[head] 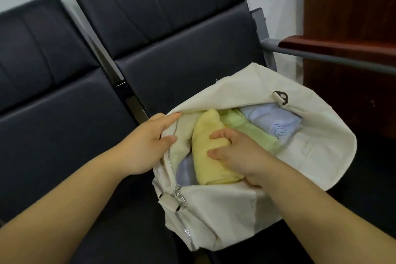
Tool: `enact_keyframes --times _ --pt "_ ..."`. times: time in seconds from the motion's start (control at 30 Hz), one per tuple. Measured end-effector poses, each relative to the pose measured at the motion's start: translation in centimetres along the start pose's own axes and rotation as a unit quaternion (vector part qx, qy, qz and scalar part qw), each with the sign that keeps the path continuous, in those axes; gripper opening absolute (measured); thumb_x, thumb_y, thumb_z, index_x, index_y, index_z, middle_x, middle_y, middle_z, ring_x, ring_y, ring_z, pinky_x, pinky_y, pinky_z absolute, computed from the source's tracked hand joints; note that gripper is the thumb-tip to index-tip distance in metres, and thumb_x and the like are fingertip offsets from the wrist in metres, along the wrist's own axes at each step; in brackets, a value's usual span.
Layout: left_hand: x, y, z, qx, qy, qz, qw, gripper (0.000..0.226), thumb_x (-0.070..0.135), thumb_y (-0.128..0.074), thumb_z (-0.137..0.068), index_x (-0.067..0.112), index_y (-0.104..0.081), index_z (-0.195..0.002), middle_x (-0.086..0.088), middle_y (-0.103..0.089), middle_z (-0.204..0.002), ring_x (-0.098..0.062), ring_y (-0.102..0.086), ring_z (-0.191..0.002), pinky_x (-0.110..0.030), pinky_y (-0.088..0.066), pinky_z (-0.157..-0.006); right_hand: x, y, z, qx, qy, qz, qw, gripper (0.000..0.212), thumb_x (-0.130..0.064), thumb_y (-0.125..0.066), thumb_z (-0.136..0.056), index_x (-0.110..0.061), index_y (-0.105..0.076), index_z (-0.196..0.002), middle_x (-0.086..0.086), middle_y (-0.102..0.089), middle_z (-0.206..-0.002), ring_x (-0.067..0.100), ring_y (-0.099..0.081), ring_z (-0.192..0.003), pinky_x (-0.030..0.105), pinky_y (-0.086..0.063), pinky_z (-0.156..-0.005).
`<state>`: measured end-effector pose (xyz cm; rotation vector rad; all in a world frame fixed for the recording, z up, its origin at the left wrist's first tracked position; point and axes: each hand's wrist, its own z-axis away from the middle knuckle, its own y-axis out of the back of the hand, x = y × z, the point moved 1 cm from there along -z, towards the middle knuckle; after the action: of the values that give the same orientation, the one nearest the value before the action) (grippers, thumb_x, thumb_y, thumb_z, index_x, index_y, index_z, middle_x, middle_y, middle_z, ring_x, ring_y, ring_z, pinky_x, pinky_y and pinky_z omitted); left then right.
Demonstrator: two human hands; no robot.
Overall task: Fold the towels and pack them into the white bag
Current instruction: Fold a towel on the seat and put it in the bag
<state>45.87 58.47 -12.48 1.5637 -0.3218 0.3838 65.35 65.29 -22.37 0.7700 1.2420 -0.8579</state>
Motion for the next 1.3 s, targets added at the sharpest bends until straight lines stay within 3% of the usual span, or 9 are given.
enact_keyframes --times 0.17,0.33,0.57,0.7,0.8,0.93,1.07,1.2,1.3 --pt "1.5 0.5 0.8 0.015 -0.009 -0.016 1.000 0.052 0.022 -0.049 -0.105 0.049 -0.036 -0.148 0.027 -0.047 -0.111 0.011 -0.051 -0.102 -0.017 -0.043 -0.091 -1.4 -2.2 -1.1 -0.066 -0.035 0.004 0.997 0.040 -0.016 -0.079 -0.085 -0.026 -0.066 -0.122 0.000 -0.065 -0.111 0.015 -0.065 -0.097 0.032 -0.057 -0.091" --pt "2.1 1.5 1.5 0.043 -0.016 -0.036 0.998 0.054 0.020 -0.048 -0.105 0.039 -0.035 -0.155 0.025 -0.047 -0.116 0.006 -0.048 -0.113 -0.016 -0.039 -0.097 -1.8 -4.3 -1.9 -0.152 -0.066 -0.052 0.985 0.038 -0.013 -0.077 -0.087 -0.024 -0.068 -0.122 0.006 -0.066 -0.128 0.021 -0.065 -0.115 0.038 -0.054 -0.102" --pt "1.8 2.4 2.7 0.037 -0.007 -0.068 0.997 0.056 0.019 -0.049 -0.105 0.037 -0.033 -0.156 0.019 -0.049 -0.119 0.006 -0.048 -0.114 -0.011 -0.037 -0.095 -2.7 -5.2 -1.3 -0.266 -0.021 0.232 0.935 0.050 -0.018 -0.070 -0.092 -0.027 -0.060 -0.140 -0.005 -0.057 -0.138 0.008 -0.051 -0.112 0.019 -0.041 -0.091" --pt "1.8 2.3 3.2 0.020 -0.006 -0.076 0.997 0.056 0.022 -0.047 -0.106 0.037 -0.031 -0.157 0.021 -0.048 -0.121 0.005 -0.048 -0.117 -0.017 -0.039 -0.100 -3.8 -5.7 -1.9 -0.260 -0.035 0.196 0.945 0.059 -0.023 -0.072 -0.090 -0.037 -0.053 -0.143 -0.002 -0.056 -0.137 0.015 -0.055 -0.120 0.030 -0.047 -0.105" --pt "1.9 2.0 3.4 0.010 -0.012 -0.088 0.996 0.056 0.023 -0.046 -0.106 0.037 -0.028 -0.158 0.022 -0.046 -0.119 0.002 -0.049 -0.114 -0.024 -0.043 -0.102 -4.6 -6.4 -2.5 -0.219 0.035 0.320 0.921 0.050 -0.035 -0.067 -0.093 -0.035 -0.054 -0.142 0.001 -0.051 -0.146 0.022 -0.050 -0.129 0.035 -0.040 -0.112" --pt "1.4 2.1 3.9 0.012 0.000 -0.093 0.996 0.057 0.024 -0.045 -0.107 0.040 -0.026 -0.158 0.024 -0.046 -0.116 0.002 -0.050 -0.110 -0.020 -0.043 -0.097 -3.6 -7.0 -2.4 -0.251 0.036 0.394 0.883 0.054 -0.038 -0.050 -0.104 -0.031 -0.036 -0.156 0.006 -0.034 -0.161 0.027 -0.035 -0.145 0.032 -0.028 -0.114" --pt "1.0 2.2 4.5 0.022 0.003 -0.092 0.995 0.059 0.024 -0.047 -0.106 0.042 -0.025 -0.158 0.024 -0.044 -0.114 0.002 -0.049 -0.109 -0.015 -0.040 -0.090 -2.4 -7.8 -3.5 -0.236 0.024 0.441 0.866 0.052 -0.046 -0.048 -0.101 -0.032 -0.044 -0.151 0.013 -0.030 -0.160 0.034 -0.034 -0.142 0.041 -0.029 -0.117" --pt "0.9 2.4 4.7 0.032 0.003 -0.093 0.995 0.060 0.025 -0.047 -0.106 0.040 -0.023 -0.159 0.027 -0.042 -0.114 0.004 -0.046 -0.111 -0.012 -0.037 -0.090 -1.2 -8.3 -3.9 -0.098 0.159 0.386 0.903 0.040 -0.039 -0.061 -0.095 -0.027 -0.064 -0.133 0.008 -0.041 -0.142 0.032 -0.038 -0.133 0.031 -0.026 -0.117" --pt "1.0 2.1 4.9 0.033 -0.007 -0.102 0.994 0.061 0.025 -0.048 -0.106 0.039 -0.022 -0.159 0.031 -0.041 -0.114 0.009 -0.044 -0.112 -0.010 -0.036 -0.089 -0.1 -8.5 -4.0 -0.129 0.192 0.279 0.932 0.034 -0.019 -0.062 -0.096 -0.017 -0.068 -0.129 0.003 -0.060 -0.133 0.021 -0.056 -0.123 0.024 -0.037 -0.111"
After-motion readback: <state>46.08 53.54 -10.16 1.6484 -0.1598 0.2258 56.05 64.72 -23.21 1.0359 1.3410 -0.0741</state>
